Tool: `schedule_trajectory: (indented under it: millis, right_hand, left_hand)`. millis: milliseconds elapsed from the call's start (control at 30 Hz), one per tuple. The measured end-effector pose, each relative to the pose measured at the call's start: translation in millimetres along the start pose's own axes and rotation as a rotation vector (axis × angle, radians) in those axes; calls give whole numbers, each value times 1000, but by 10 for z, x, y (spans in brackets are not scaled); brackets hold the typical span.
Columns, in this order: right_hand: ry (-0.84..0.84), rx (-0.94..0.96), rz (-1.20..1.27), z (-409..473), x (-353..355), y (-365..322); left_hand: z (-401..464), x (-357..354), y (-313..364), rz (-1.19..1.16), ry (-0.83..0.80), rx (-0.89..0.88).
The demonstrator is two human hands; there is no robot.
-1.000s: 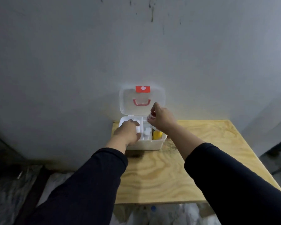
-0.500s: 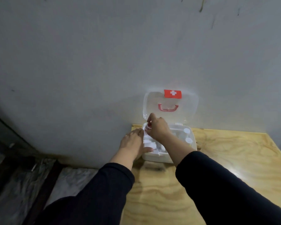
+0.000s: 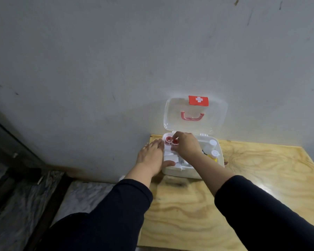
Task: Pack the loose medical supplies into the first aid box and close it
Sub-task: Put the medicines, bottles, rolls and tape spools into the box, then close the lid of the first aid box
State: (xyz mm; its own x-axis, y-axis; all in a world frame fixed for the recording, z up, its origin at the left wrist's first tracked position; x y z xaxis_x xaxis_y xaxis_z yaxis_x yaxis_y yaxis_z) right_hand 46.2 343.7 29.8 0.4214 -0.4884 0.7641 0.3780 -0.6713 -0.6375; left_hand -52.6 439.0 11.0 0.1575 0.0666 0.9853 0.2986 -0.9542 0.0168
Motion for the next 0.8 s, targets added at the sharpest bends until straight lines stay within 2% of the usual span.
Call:
schedule_trajectory:
  millis: [333, 500, 567, 667, 800]
  right_hand:
    - [72, -39, -60, 40, -104, 11]
    - [18, -38, -19, 20, -59, 42]
    - [20, -53, 76, -3, 9, 58]
    - [183, -58, 195, -14, 186, 125]
    - [518, -29, -48, 30, 537, 239]
  left_hand:
    - [-2, 22, 10, -7, -2, 0]
    - [6, 29, 11, -23, 6, -6]
    - [19, 40, 3, -32, -7, 1]
    - [77, 121, -18, -120, 7, 34]
    - [288, 441, -15, -236, 171, 122]
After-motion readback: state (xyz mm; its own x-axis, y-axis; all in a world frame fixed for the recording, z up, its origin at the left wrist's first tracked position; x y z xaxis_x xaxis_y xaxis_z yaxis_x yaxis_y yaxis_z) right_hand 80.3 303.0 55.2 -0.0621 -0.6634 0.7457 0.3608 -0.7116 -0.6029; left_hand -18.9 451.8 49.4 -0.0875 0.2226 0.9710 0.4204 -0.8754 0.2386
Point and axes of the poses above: each hand's wrist, its own z-axis towards the middle knuckle, its own x-axis out of the back of the hand, y = z × x, the point moved 1 cm from there along z, towards the middle knuckle, and after that the axes turned 13 degrees about z, right-handed, at the moved point
